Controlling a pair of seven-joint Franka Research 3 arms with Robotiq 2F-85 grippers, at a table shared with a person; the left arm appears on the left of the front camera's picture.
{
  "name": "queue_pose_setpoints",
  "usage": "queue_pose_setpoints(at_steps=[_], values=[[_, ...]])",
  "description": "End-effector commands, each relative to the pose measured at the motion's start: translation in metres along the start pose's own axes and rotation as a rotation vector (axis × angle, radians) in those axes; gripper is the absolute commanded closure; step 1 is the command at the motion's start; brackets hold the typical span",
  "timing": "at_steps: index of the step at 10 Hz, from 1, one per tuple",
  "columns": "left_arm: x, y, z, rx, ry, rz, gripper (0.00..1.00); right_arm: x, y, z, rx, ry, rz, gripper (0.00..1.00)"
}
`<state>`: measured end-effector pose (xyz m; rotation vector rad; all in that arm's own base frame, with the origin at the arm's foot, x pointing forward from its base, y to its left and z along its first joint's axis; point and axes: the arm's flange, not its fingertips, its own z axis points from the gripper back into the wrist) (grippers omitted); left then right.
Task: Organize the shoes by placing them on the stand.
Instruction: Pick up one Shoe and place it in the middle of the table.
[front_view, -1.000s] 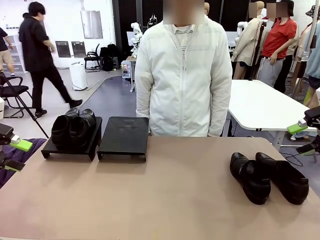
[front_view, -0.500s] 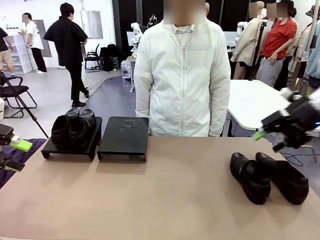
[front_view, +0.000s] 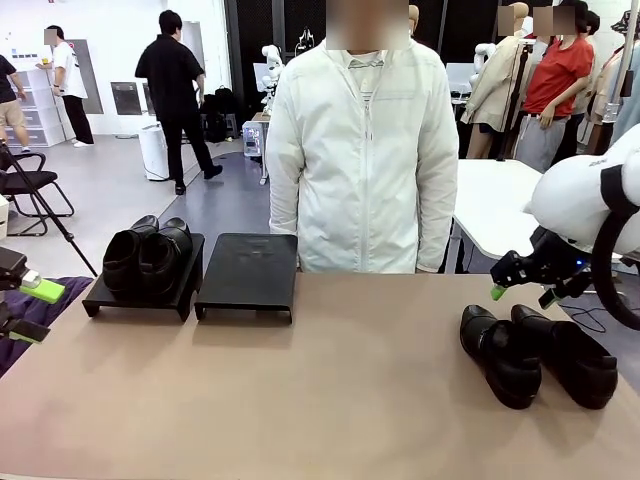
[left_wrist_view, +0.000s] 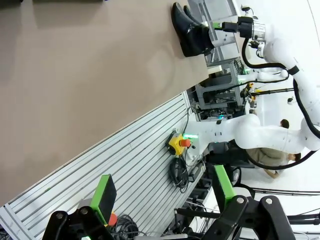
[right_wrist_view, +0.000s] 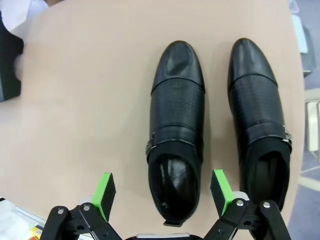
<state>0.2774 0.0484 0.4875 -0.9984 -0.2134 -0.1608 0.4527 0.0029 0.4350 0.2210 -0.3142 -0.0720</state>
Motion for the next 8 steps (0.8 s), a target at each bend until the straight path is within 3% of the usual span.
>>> queue_pose_setpoints(at_steps=[1,3,5,7,8], values=[[-0.002,0.002,0.004,0.001,0.007,-0.02,0.0,-0.001,0.008,0.007,0.043,-0.022,0.017,0.0],[-0.002,0.002,0.004,0.001,0.007,-0.02,0.0,0.0,0.005,0.003,0.012,-0.006,0.009,0.0],[-0.002,0.002,0.004,0.001,0.007,-0.02,0.0,0.003,0.01,0.001,-0.068,0.202,0.07,0.0],[-0.002,0.002,0.004,0.001,0.007,-0.02,0.0,0.0,0.011,-0.011,-0.122,0.24,0.058,0.0],[-0.002,0.002,0.004,0.001,0.007,-0.02,0.0,0.002,0.007,-0.022,-0.153,0.211,0.032,0.0]])
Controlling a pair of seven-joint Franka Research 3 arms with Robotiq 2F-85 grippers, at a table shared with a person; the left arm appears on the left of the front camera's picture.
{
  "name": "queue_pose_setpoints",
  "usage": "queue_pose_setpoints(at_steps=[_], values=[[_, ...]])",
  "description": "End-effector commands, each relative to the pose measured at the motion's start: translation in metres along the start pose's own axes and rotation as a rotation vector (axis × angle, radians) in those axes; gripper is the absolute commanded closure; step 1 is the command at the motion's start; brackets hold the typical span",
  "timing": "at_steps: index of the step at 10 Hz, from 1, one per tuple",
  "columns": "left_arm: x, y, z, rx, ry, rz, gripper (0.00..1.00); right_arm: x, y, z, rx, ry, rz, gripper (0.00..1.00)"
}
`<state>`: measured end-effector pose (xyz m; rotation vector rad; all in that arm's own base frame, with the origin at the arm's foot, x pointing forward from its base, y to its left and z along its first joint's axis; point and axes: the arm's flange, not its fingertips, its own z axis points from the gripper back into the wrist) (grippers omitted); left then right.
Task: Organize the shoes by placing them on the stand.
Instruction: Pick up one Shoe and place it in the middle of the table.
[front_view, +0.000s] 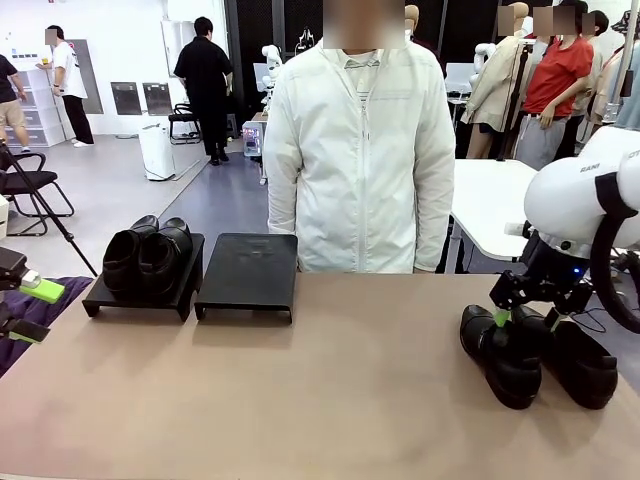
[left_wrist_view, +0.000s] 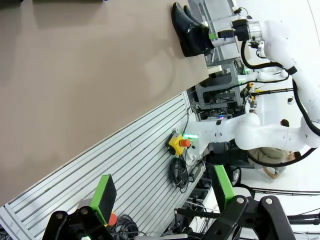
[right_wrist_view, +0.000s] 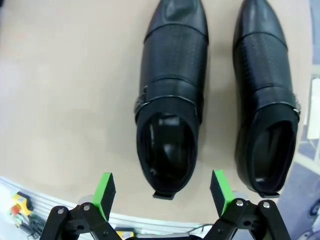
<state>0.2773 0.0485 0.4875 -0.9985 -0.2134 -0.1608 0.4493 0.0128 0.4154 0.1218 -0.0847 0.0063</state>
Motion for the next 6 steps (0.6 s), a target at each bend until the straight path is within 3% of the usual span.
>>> queue_pose_setpoints(at_steps=[1,4,6], values=[[-0.002,0.002,0.004,0.001,0.007,-0.02,0.0,0.016,-0.003,-0.012,-0.069,-0.02,-0.07,0.0],[-0.002,0.002,0.004,0.001,0.007,-0.02,0.0,0.018,-0.017,-0.049,-0.109,0.004,-0.142,0.0],[-0.002,0.002,0.004,0.001,0.007,-0.02,0.0,0.017,-0.027,-0.062,-0.052,-0.006,-0.171,0.0]])
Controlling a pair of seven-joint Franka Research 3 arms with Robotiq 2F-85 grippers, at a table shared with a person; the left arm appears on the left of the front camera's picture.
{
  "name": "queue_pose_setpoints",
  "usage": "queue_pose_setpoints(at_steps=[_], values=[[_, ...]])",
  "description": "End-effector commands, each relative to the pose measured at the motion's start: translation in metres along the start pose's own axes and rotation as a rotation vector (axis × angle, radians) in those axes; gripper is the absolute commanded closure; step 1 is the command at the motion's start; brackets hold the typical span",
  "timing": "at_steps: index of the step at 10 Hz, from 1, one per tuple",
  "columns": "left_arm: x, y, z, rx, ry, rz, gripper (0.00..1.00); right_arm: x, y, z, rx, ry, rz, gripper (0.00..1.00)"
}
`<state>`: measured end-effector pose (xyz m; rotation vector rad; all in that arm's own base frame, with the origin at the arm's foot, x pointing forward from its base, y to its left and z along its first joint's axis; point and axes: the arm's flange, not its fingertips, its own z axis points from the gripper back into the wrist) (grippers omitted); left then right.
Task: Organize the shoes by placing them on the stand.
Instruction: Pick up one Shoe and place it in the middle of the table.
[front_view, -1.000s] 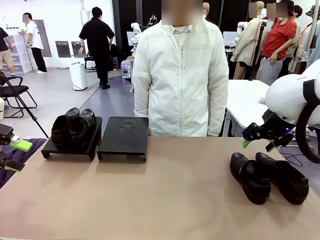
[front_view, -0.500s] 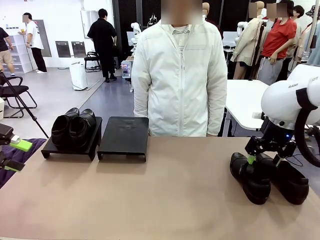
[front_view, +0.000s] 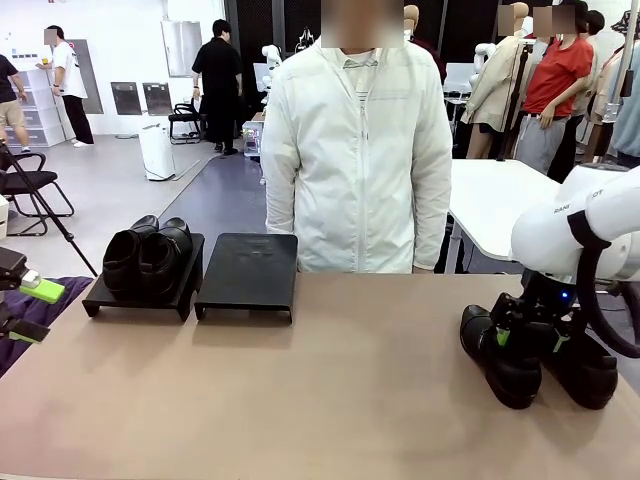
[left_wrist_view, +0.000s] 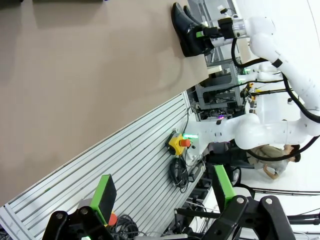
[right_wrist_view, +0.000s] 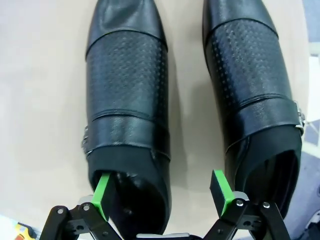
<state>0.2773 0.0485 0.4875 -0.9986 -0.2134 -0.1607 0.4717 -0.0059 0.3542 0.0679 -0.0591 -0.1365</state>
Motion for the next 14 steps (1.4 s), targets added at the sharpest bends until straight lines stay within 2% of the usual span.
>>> queue_pose_setpoints(at_steps=[1,2,3,4,5,12,14], values=[[-0.002,0.002,0.004,0.001,0.007,-0.02,0.0,0.001,-0.003,-0.007,0.019,-0.008,-0.031,0.0],[-0.002,0.002,0.004,0.001,0.007,-0.02,0.0,0.0,-0.004,-0.009,0.016,0.006,-0.032,0.0],[-0.002,0.002,0.004,0.001,0.007,-0.02,0.0,0.0,-0.005,-0.011,0.035,0.021,-0.016,0.1],[-0.002,0.002,0.004,0.001,0.007,-0.02,0.0,0.001,-0.005,-0.012,0.026,0.035,-0.017,0.66],[-0.002,0.002,0.004,0.001,0.007,-0.02,0.0,0.001,-0.004,-0.014,0.024,0.046,-0.012,1.0],[-0.002,0.002,0.004,0.001,0.007,-0.02,0.0,0.005,0.002,-0.018,0.033,0.062,0.021,1.0],[-0.002,0.002,0.004,0.001,0.007,-0.02,0.0,0.004,0.004,-0.011,0.019,0.039,0.024,1.0]])
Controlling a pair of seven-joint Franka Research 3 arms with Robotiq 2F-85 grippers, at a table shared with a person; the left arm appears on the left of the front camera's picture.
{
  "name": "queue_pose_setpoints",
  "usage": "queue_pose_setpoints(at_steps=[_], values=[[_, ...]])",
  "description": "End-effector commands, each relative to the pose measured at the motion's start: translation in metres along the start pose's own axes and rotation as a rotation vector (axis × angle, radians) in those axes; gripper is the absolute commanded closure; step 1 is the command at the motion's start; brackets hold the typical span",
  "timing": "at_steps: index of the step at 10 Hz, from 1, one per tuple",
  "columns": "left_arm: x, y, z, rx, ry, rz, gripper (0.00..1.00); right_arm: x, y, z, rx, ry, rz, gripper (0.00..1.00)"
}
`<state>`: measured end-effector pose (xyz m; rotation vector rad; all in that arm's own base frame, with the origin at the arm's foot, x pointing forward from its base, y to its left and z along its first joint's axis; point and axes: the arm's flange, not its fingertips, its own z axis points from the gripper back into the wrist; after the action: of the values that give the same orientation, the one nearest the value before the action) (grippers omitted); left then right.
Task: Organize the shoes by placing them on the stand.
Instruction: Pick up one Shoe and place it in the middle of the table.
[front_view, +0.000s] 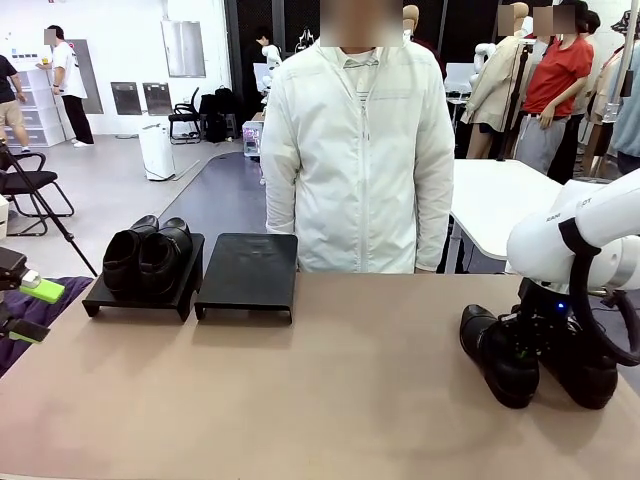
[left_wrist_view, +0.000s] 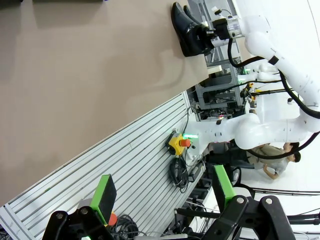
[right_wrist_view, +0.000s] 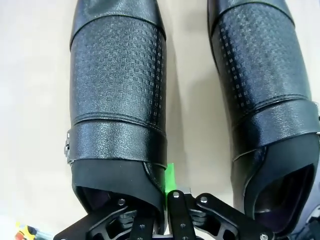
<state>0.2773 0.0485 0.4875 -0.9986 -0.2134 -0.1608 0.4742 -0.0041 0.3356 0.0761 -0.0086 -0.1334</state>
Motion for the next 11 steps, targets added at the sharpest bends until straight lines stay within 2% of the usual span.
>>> queue_pose_setpoints(at_steps=[1,3,6,7,8,9,11], values=[[-0.002,0.002,0.004,0.001,0.007,-0.02,0.0,-0.001,0.004,0.017,0.021,-0.024,0.036,1.0],[-0.002,0.002,0.004,0.001,0.007,-0.02,0.0,-0.021,0.002,0.064,0.054,-0.086,0.007,1.0],[-0.002,0.002,0.004,0.001,0.007,-0.02,0.0,-0.083,-0.005,0.148,0.051,-0.191,-0.04,1.0],[-0.002,0.002,0.004,0.001,0.007,-0.02,0.0,-0.096,-0.013,0.166,0.093,-0.215,-0.038,1.0],[-0.002,0.002,0.004,0.001,0.007,-0.02,0.0,-0.101,-0.026,0.175,0.111,-0.247,-0.073,1.0],[-0.002,0.002,0.004,0.001,0.007,-0.02,0.0,-0.08,-0.006,0.156,0.058,-0.19,-0.014,1.0],[-0.002,0.002,0.004,0.001,0.007,-0.02,0.0,-0.08,-0.006,0.156,0.058,-0.19,-0.014,1.0]])
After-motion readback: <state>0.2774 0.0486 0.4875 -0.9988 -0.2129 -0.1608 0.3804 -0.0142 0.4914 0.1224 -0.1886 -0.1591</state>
